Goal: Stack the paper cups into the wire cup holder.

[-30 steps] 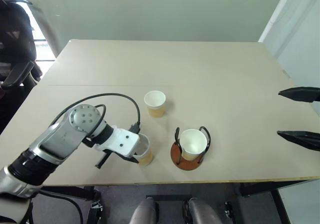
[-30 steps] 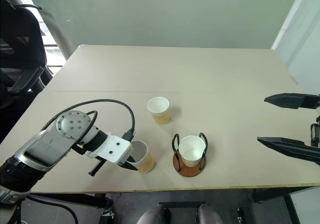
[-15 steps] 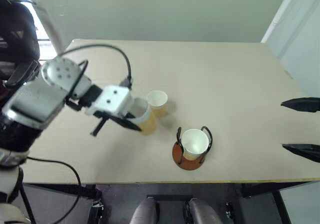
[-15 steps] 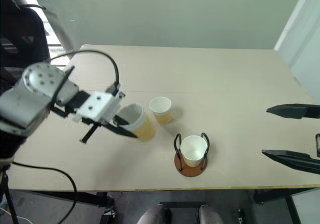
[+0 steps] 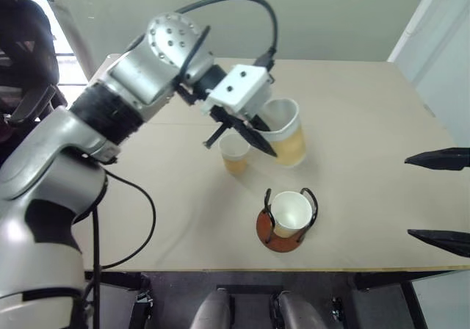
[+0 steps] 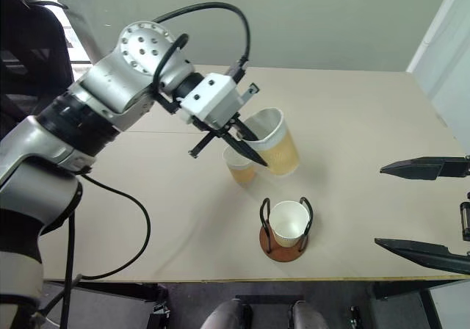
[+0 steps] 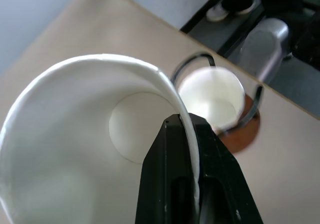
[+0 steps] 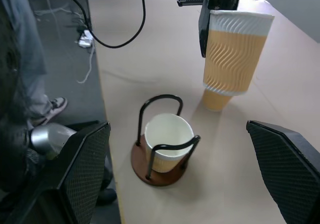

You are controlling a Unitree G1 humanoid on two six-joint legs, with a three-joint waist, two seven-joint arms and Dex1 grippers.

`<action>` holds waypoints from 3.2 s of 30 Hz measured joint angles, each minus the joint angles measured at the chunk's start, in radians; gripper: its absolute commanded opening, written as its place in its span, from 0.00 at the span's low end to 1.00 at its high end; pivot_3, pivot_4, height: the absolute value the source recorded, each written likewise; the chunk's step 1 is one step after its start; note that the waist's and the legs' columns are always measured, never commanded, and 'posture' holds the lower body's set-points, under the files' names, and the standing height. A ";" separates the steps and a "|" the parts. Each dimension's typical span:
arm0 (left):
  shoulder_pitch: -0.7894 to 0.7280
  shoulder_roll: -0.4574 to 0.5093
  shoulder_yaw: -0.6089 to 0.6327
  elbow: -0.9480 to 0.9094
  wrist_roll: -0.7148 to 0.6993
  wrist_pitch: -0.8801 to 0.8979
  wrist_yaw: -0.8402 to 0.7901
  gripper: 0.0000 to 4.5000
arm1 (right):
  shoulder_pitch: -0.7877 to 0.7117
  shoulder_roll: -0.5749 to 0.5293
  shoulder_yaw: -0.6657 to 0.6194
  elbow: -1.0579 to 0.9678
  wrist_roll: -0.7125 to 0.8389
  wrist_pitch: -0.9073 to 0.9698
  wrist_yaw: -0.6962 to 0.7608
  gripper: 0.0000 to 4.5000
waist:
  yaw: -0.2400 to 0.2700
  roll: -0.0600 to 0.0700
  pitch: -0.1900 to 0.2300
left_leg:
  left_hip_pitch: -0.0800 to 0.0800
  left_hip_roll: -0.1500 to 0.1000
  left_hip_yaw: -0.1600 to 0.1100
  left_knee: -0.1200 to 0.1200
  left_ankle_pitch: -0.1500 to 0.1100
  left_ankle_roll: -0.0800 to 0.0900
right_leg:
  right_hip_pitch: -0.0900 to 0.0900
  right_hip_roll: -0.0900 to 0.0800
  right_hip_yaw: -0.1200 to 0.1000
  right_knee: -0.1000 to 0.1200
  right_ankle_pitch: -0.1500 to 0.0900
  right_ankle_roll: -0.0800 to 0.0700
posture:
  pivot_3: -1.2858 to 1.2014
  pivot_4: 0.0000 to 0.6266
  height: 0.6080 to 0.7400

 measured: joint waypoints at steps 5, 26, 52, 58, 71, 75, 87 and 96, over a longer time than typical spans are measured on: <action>-0.039 -0.033 -0.079 -0.006 -0.048 -0.063 0.000 0.01 | 0.002 -0.003 -0.021 -0.012 0.014 0.017 -0.017 1.00 | 0.002 0.001 0.000 | 0.000 0.000 0.000 0.000 -0.001 0.001 | 0.003 0.000 0.000 -0.005 -0.001 0.003 | 0.52 0.24 1.00; -0.057 -0.105 -0.330 -0.033 -0.031 -0.209 0.000 0.01 | 0.051 -0.005 -0.127 -0.059 0.017 0.062 -0.048 1.00 | 0.004 0.002 0.000 | 0.001 0.000 0.001 0.011 -0.003 0.006 | 0.009 -0.001 0.000 -0.005 0.002 0.007 | 0.52 0.24 1.00; 0.029 -0.289 -0.036 0.233 0.153 -0.170 -0.002 0.99 | 0.071 0.004 -0.096 -0.061 0.005 -0.005 -0.085 1.00 | 0.008 0.002 0.000 | 0.000 0.000 0.002 0.015 -0.004 0.008 | 0.009 0.000 0.000 -0.005 0.002 0.009 | 0.52 0.24 1.00; 0.096 -0.127 0.144 0.452 0.362 -0.181 -0.002 0.99 | 0.068 0.005 0.018 -0.021 -0.076 -0.058 -0.127 1.00 | -0.015 0.008 -0.002 | 0.005 0.000 0.002 0.012 -0.003 0.006 | 0.008 0.002 0.002 -0.003 0.001 0.009 | 0.52 0.24 1.00; 0.201 -0.165 0.297 0.587 0.582 -0.156 -0.003 0.99 | -0.031 -0.017 0.278 0.090 -0.270 -0.182 -0.206 1.00 | 0.023 0.008 -0.001 | -0.005 -0.002 0.002 0.025 -0.003 0.014 | 0.008 -0.003 0.001 -0.005 0.005 0.015 | 0.52 0.24 1.00; 0.206 -0.174 0.315 0.591 0.619 -0.171 -0.003 0.99 | -0.031 -0.017 0.276 0.093 -0.282 -0.168 -0.210 1.00 | 0.021 0.008 -0.001 | -0.004 -0.002 0.003 0.025 -0.003 0.014 | 0.008 -0.002 0.002 -0.005 0.005 0.015 | 0.52 0.24 1.00; 0.241 -0.283 0.419 0.735 0.802 -0.234 0.042 0.96 | -0.008 -0.011 0.226 0.065 -0.284 -0.127 -0.163 1.00 | 0.021 0.008 -0.001 | -0.004 -0.002 0.003 0.025 -0.003 0.014 | 0.008 -0.002 0.002 -0.005 0.005 0.015 | 0.52 0.24 1.00; 0.241 -0.317 0.474 0.795 0.915 -0.284 0.146 0.28 | 0.008 0.000 0.186 0.040 -0.280 -0.100 -0.140 1.00 | 0.021 0.008 -0.001 | -0.004 -0.002 0.004 0.025 -0.004 0.015 | 0.008 -0.002 0.002 -0.005 0.005 0.015 | 0.52 0.24 1.00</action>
